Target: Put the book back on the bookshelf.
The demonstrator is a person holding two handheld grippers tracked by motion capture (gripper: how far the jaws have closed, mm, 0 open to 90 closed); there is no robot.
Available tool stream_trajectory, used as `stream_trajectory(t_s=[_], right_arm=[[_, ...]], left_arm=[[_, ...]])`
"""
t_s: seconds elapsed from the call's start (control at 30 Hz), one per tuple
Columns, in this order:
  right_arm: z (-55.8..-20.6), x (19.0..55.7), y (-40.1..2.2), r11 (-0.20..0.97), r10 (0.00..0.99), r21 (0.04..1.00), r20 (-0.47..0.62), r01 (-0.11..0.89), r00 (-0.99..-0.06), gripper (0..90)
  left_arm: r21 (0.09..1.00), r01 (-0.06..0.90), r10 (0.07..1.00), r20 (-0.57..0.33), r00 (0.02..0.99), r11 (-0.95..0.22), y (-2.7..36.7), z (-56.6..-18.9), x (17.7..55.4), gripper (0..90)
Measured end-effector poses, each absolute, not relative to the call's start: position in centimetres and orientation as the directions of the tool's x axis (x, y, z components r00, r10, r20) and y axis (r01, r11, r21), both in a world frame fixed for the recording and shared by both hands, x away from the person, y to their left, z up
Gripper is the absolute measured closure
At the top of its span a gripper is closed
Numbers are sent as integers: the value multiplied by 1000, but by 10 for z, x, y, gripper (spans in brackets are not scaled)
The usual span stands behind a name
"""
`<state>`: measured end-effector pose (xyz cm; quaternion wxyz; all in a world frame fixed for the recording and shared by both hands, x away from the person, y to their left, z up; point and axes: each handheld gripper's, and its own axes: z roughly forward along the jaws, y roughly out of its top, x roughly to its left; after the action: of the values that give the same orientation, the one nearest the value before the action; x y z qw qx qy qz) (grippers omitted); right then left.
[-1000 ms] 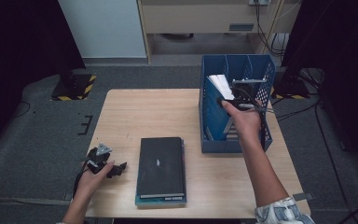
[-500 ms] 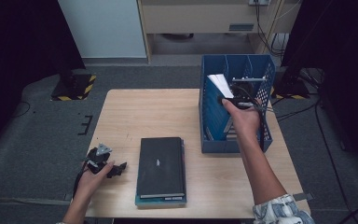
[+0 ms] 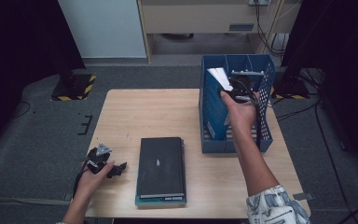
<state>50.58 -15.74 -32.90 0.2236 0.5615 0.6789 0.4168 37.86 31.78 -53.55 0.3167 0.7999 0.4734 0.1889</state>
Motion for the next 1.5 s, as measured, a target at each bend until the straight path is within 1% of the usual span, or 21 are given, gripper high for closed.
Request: stream_trajectory(t_s=[0.37,0.7,1.03,1.33,1.43,1.5], right_arm=[[-338,526,-151,-41,961,832,186,554,-207,603],[-343,533,-145,-44,968,835,172,548,-184,602],[-347,531,-142,-35,971,846,155,533,-183,600],[-351,524,-138,-43,970,847,163,529,-182,589],[-352,522,-139,-53,967,850,175,524,-185,576],[-353,521,-139,-63,963,851,189,521,-193,541]], left_arm=[[686,638,877,0,481,-350,318,-535,379,0],[684,639,877,-1,481,-350,318,-535,379,0],[684,640,877,-1,481,-350,317,-535,379,0],[683,638,876,2,483,-354,317,-535,379,0],[683,640,876,1,481,-352,317,-535,379,0],[683,640,877,-1,481,-351,317,-535,379,0]])
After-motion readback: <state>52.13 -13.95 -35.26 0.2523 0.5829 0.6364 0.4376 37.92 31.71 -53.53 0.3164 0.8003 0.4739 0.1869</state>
